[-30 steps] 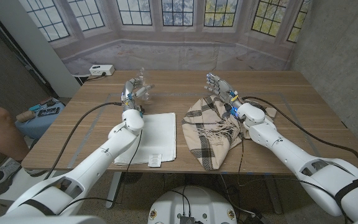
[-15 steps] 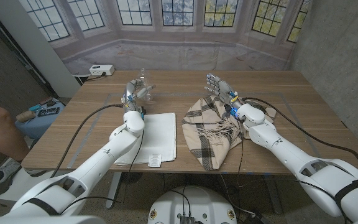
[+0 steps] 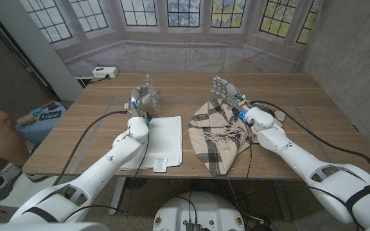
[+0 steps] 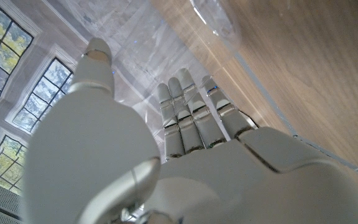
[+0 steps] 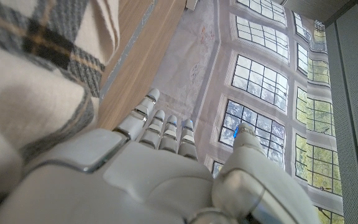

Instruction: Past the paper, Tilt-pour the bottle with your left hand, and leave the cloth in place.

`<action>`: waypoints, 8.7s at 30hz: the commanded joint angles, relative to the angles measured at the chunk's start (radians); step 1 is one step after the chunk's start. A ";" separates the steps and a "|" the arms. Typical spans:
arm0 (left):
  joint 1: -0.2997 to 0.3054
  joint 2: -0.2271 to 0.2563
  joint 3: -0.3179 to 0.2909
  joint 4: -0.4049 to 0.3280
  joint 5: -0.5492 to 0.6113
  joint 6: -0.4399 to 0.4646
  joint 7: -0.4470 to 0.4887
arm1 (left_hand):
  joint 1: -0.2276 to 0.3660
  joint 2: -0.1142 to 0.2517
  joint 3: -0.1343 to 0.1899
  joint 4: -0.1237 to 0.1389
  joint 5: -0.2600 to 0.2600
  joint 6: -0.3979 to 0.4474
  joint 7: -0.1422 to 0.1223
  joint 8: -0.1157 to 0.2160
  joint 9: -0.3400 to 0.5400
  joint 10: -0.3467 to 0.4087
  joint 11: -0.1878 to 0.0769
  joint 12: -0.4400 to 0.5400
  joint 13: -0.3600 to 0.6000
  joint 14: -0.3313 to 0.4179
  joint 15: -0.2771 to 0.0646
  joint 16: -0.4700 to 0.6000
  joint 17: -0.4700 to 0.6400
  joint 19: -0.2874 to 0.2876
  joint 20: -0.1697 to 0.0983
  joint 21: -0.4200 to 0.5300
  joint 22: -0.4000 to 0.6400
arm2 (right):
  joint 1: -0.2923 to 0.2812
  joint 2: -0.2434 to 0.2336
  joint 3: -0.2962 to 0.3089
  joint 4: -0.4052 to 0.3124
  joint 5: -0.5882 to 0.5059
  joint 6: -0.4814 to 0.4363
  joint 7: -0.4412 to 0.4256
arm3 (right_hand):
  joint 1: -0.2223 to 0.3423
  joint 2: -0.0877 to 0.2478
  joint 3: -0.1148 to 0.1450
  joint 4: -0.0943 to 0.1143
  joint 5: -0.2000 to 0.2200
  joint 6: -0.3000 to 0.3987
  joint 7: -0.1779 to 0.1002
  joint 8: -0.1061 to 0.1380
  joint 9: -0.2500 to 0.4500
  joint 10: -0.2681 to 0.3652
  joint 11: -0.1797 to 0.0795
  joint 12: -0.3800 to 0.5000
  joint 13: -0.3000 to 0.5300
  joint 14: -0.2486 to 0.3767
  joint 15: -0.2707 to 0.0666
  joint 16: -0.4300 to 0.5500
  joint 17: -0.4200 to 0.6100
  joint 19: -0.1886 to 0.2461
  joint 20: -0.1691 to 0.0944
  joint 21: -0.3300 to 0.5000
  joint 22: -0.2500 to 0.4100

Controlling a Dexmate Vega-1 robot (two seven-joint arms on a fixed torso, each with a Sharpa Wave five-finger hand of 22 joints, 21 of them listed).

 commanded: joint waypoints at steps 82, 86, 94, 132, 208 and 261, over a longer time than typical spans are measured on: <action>0.060 0.084 -0.010 0.038 -0.032 -0.143 -0.129 | -0.072 0.113 0.083 0.058 -0.035 -0.110 -0.033 -0.070 -0.012 -0.171 0.008 -0.124 -0.055 -0.206 0.066 -0.055 -0.118 -0.100 -0.002 -0.035 -0.004 | -0.042 0.013 -0.005 -0.027 0.001 0.024 -0.017 | 0.002 0.007 0.006 -0.001 0.000 0.013 0.001 0.004 0.006 0.009 0.003 0.001 0.005 0.017 0.013 -0.001 0.004 0.023 0.008 0.004 0.001; 0.074 0.084 -0.021 0.025 -0.049 -0.139 -0.130 | -0.072 0.112 0.084 0.058 -0.037 -0.113 -0.034 -0.072 -0.012 -0.178 0.012 -0.125 -0.056 -0.214 0.068 -0.055 -0.125 -0.103 -0.002 -0.036 -0.004 | -0.041 0.014 -0.006 -0.024 0.000 0.025 -0.016 | 0.002 0.007 0.006 -0.001 0.000 0.013 0.000 0.004 0.006 0.009 0.003 0.001 0.005 0.017 0.013 -0.001 0.004 0.023 0.009 0.004 0.001; 0.089 0.088 -0.029 0.005 -0.062 -0.132 -0.138 | -0.074 0.114 0.085 0.061 -0.042 -0.124 -0.034 -0.077 -0.012 -0.185 0.016 -0.125 -0.058 -0.223 0.074 -0.052 -0.137 -0.109 -0.001 -0.038 -0.005 | -0.038 0.015 -0.007 -0.019 0.002 0.027 -0.009 | 0.002 0.007 0.006 -0.001 0.000 0.013 0.001 0.004 0.006 0.009 0.003 0.002 0.005 0.017 0.014 -0.001 0.004 0.024 0.009 0.004 0.001; 0.111 0.132 -0.036 -0.034 -0.091 -0.129 -0.224 | -0.095 0.104 0.050 0.070 -0.080 -0.289 -0.014 -0.185 -0.036 -0.303 0.060 -0.129 -0.093 -0.349 0.125 -0.050 -0.206 -0.179 0.005 -0.054 -0.004 | -0.050 0.023 -0.005 -0.004 0.014 0.039 0.003 | 0.003 0.008 0.008 -0.001 0.000 0.013 0.001 0.004 0.006 0.009 0.008 0.002 0.005 0.018 0.017 -0.001 0.004 0.027 0.013 0.003 0.001; 0.033 0.173 -0.021 0.042 0.047 -0.162 -0.222 | -0.084 0.147 0.037 0.053 -0.089 -0.025 -0.022 -0.207 -0.043 -0.200 -0.024 -0.052 -0.154 -0.258 0.009 0.063 -0.211 -0.127 -0.037 0.000 -0.008 | -0.101 0.001 0.000 -0.056 0.025 0.014 -0.014 | 0.001 0.005 0.010 -0.001 0.000 0.017 0.004 0.004 0.006 0.011 0.009 0.002 0.005 0.022 0.022 -0.001 0.004 0.031 0.016 0.002 0.001; -0.026 0.149 0.036 0.175 -0.032 -0.226 -0.330 | -0.083 0.138 0.028 0.059 -0.097 -0.142 -0.034 -0.275 -0.039 -0.279 -0.024 -0.095 -0.167 -0.373 0.058 -0.011 -0.239 -0.207 -0.037 -0.036 -0.010 | -0.069 -0.007 -0.007 -0.097 -0.003 0.018 -0.030 | 0.003 0.006 0.011 -0.002 0.000 0.017 0.004 0.004 0.006 0.010 0.011 0.002 0.005 0.020 0.023 -0.002 0.004 0.031 0.019 0.000 0.001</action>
